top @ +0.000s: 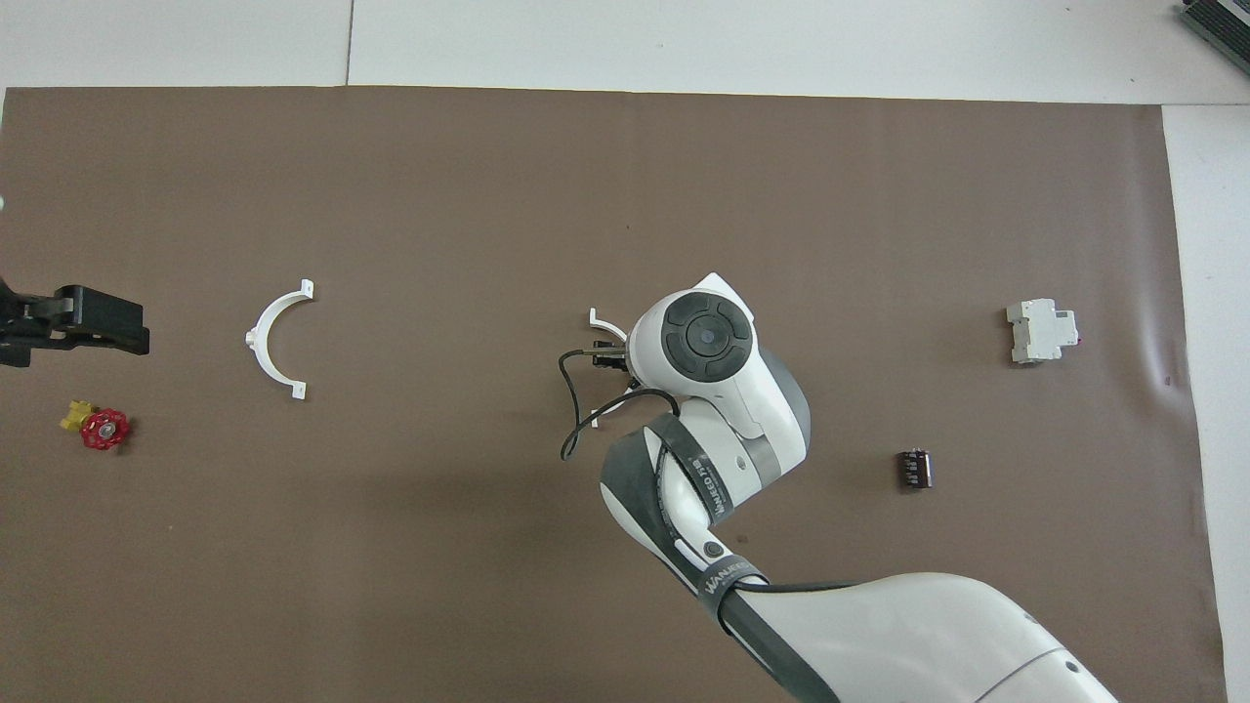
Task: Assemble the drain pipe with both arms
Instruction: 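Carry the clamp half with the right gripper toward the table center, then release the clamp half and withdraw the right gripper to its edge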
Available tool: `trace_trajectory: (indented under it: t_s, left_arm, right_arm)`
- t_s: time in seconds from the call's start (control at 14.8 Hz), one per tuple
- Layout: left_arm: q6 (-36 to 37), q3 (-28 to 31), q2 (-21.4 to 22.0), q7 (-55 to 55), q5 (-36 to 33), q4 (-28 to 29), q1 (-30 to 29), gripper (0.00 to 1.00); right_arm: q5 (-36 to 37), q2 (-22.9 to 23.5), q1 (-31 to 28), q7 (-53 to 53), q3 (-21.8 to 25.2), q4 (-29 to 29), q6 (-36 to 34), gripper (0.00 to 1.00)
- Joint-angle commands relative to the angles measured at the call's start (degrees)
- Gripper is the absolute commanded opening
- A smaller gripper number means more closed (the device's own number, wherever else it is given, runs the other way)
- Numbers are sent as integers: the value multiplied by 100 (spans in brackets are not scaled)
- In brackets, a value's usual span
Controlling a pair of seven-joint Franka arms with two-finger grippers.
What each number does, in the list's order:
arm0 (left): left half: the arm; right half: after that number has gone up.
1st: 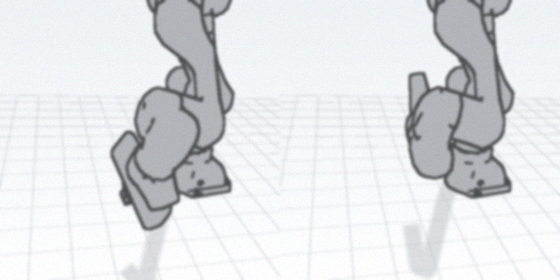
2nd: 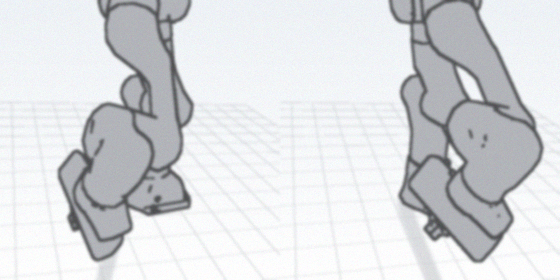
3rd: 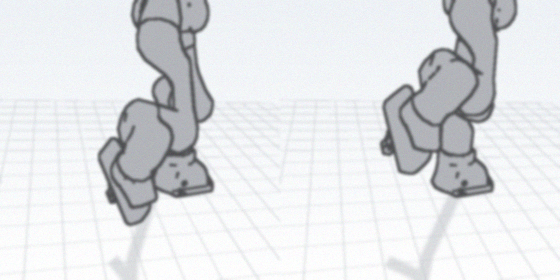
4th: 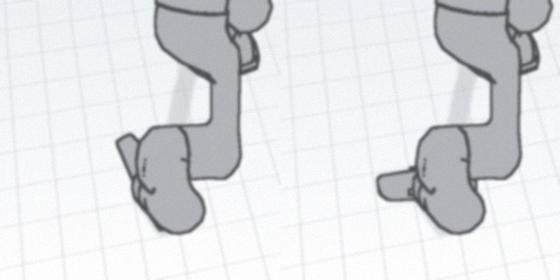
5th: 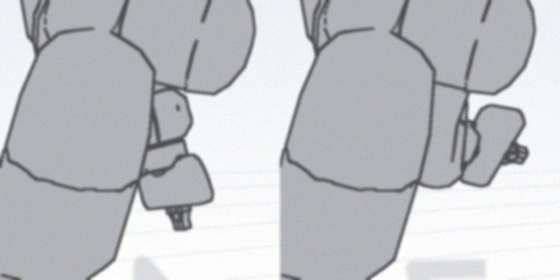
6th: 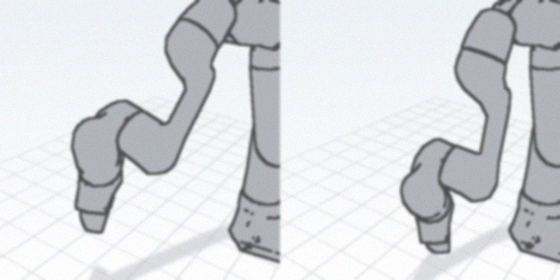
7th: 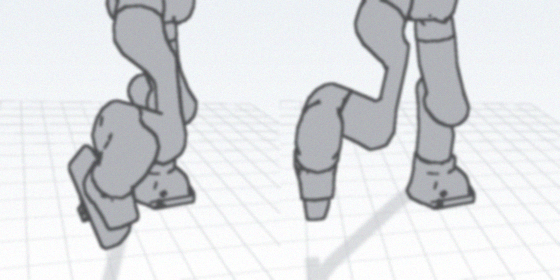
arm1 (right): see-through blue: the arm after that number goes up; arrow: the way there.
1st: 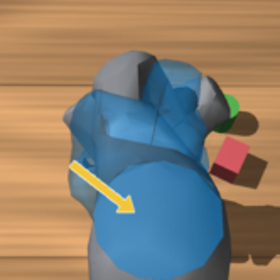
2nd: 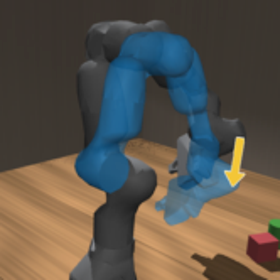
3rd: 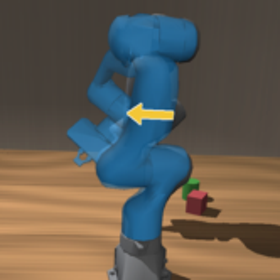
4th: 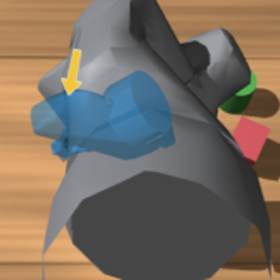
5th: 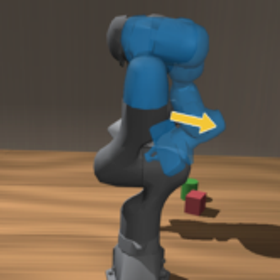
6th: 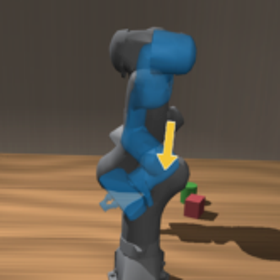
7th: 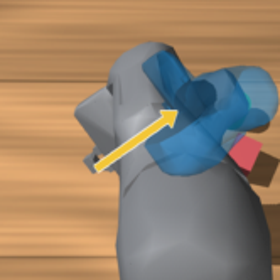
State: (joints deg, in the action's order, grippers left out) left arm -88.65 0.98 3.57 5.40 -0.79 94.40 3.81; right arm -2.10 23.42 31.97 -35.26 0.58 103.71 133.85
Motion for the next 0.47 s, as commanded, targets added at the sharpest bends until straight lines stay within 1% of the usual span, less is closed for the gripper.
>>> trace_trajectory:
  t_s: [0.0, 0.07, 0.13, 0.27, 0.34, 0.4]
  left_arm:
    - [94, 7, 161, 48, 88, 183, -38, 100]
    - [-11, 8, 196, 66, 88, 314, -38, 100]
    - [-412, 8, 310, 40, 88, 620, -47, 100]
    - [-1920, 8, 634, 66, 88, 1550, -47, 100]
    - [-2484, 16, 732, 66, 88, 1964, -47, 100]
    - [-2890, 25, 724, 66, 88, 2194, -143, 100]
  right_arm:
    - [8, -924, -497, 97, -14, 97, -788, 100]
    - [8, -1180, -725, 281, -14, 88, -1051, 100]
    - [17, -1426, -997, 561, -5, 88, -1298, 100]
    - [61, -1787, -1638, 1333, -14, 88, -1737, 100]
    - [61, -1910, -1937, 1764, -14, 88, -1966, 100]
    - [69, -2033, -2219, 2108, -5, 88, -2194, 100]
